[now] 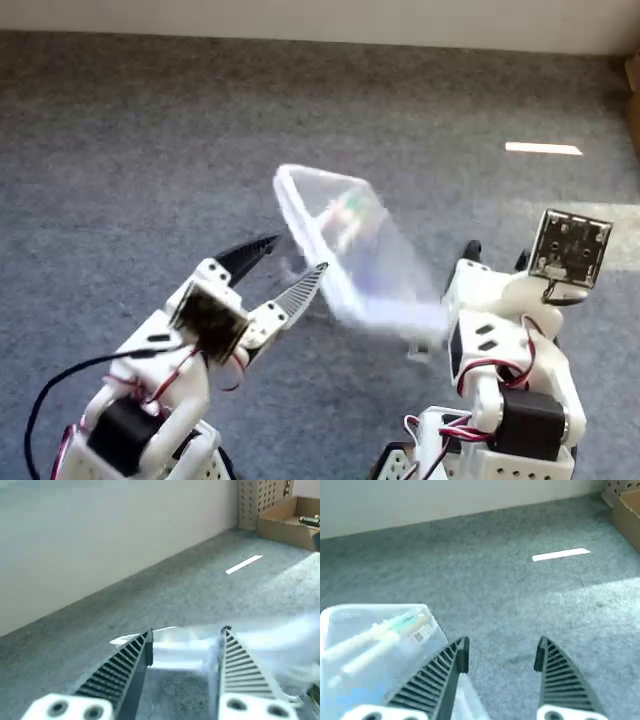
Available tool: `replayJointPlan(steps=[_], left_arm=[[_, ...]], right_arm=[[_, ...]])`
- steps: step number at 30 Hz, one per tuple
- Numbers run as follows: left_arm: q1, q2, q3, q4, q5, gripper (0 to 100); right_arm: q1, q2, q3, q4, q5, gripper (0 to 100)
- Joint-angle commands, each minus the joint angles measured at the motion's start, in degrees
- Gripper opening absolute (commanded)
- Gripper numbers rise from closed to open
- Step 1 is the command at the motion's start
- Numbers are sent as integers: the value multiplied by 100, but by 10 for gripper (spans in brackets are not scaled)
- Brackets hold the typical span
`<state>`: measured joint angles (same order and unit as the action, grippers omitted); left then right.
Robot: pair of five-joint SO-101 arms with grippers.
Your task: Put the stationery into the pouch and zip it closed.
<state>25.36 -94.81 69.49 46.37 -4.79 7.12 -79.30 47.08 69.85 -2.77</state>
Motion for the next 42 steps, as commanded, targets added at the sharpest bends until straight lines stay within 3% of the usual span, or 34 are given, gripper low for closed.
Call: replayJointPlan(steps=[1, 6, 19, 23, 26, 33, 42], left_arm=[[-251, -927, -365, 589, -132, 208], [-954, -945, -330, 826, -237, 207], [-2158, -936, -330, 1618, -220, 202], [-2501, -936, -330, 1864, -220, 99], [-2563, -936, -330, 2057, -255, 1], [-2563, -936, -312, 2646, -237, 5], [-2571, -936, 382, 2629, -229, 5]], right_arm=[[-57, -48, -145, 479, 484, 210], [-57, -84, -127, 1112, 756, 210], [-40, -92, 497, 1200, 721, 205], [-31, -92, 629, 1200, 686, 168], [-31, -92, 585, 1191, 290, 90], [-13, -92, 646, 1200, 237, 48], [-22, -708, 725, 1473, 229, 20]])
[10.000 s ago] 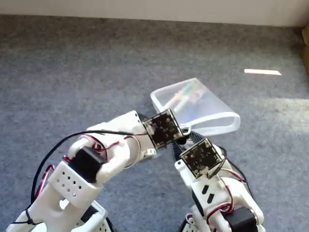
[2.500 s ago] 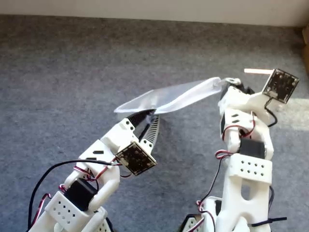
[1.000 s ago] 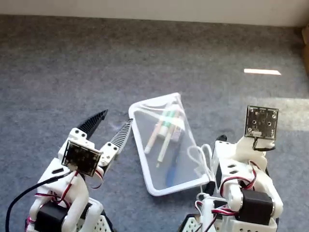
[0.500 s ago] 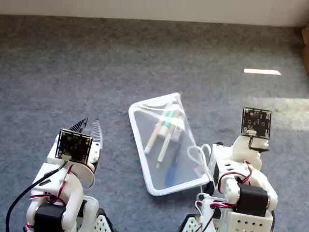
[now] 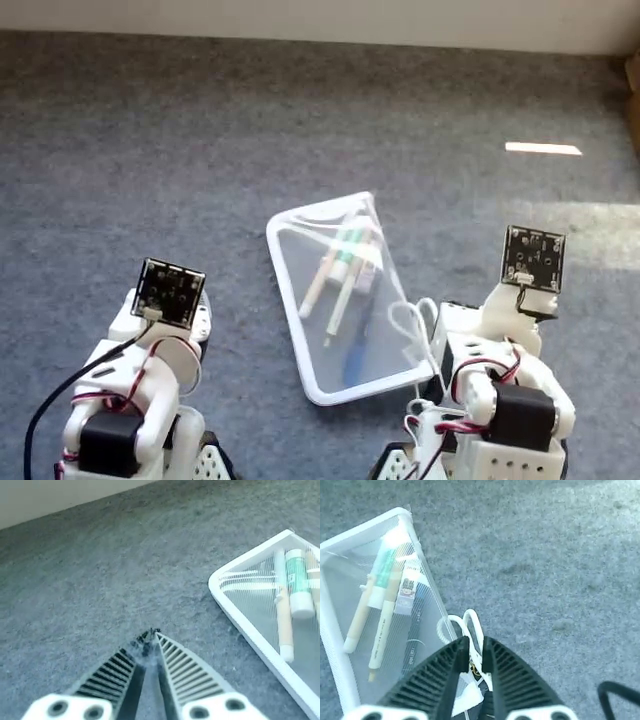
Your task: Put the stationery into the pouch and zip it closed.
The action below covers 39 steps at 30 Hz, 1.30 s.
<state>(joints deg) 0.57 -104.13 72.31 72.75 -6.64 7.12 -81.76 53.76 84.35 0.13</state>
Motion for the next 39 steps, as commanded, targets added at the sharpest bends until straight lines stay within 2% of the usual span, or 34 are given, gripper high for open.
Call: replayJointPlan(steps=[1, 8, 11, 17, 22, 28, 36, 39], left_arm=[[-92, -4, 171, -9, -44, 5], [-92, -4, 760, -149, -44, 5], [-215, -4, 1086, -448, -44, 5], [-558, -4, 1701, -1064, -79, 5], [-629, -4, 2062, -1240, -510, 5], [-629, -4, 2290, -1231, -554, 7], [-629, 22, 2484, -1187, -554, 7], [-629, 40, 2484, -941, -554, 7]], right_arm=[[-48, -699, 180, 13, -62, 16], [-57, -2422, 1956, -919, -18, 16], [-57, -2264, 2642, -1147, -44, 16], [-110, -2360, 3029, -1534, -53, 16], [-418, -2360, 3749, -1815, -53, 16], [-541, -2360, 4804, -2273, -53, 16], [-505, -2360, 5077, -1516, -26, 16], [-505, -2360, 5077, -1244, -35, 16]])
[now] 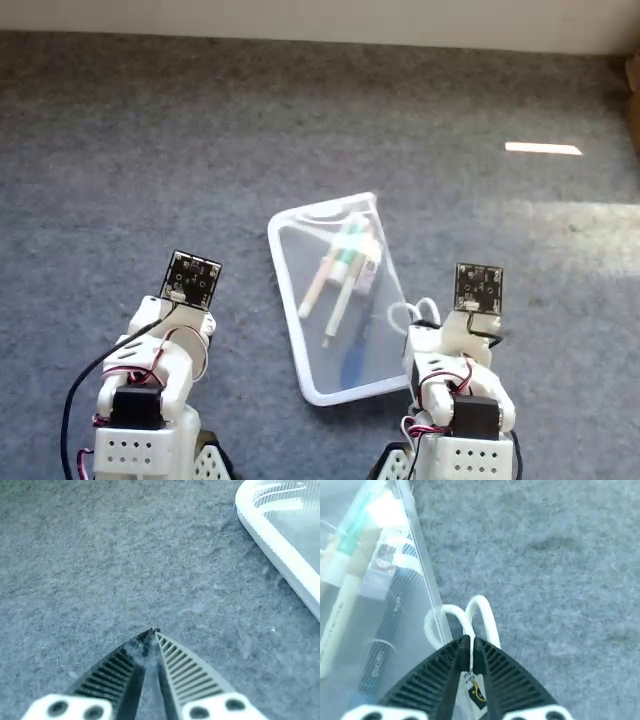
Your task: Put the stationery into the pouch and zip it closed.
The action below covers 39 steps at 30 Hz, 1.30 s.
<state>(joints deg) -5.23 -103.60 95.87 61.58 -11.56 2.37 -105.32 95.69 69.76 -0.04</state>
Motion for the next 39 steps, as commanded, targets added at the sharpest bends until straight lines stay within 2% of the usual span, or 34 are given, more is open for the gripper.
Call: replayJointPlan(steps=[1, 6, 11, 39], left_arm=[[-48, -13, 127, 308, -62, 7], [-48, -31, 127, 1020, -62, 7], [-48, -31, 127, 1398, -62, 7], [-40, -31, 127, 1415, -62, 7]], right_arm=[[-31, -4, 884, 198, -9, 16], [-31, -4, 884, 198, 0, 16], [-31, -4, 884, 198, 0, 16], [-31, -4, 884, 198, 0, 16]])
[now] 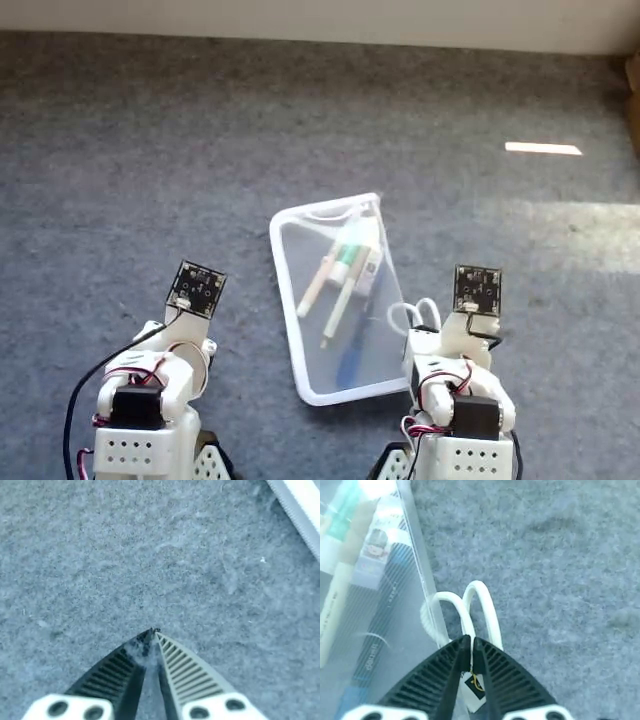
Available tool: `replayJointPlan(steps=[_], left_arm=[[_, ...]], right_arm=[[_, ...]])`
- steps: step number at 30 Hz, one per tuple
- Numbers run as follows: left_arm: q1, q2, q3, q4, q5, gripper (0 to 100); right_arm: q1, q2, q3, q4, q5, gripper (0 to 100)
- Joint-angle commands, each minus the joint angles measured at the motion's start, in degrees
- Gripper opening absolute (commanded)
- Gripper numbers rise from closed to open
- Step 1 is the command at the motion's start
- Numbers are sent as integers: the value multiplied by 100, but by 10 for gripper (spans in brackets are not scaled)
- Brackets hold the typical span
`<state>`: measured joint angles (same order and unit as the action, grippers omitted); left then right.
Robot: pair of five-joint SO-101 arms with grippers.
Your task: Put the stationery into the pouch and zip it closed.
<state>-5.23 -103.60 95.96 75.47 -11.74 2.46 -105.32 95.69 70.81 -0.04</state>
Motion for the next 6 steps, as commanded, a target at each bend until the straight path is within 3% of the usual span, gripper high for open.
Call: replayJointPlan(steps=[1, 6], left_arm=[[-40, -31, 119, 26, -44, 7], [-40, -31, 119, 26, -44, 7]], right_arm=[[-40, -4, 884, 92, 0, 16], [-40, -4, 884, 92, 0, 16]])
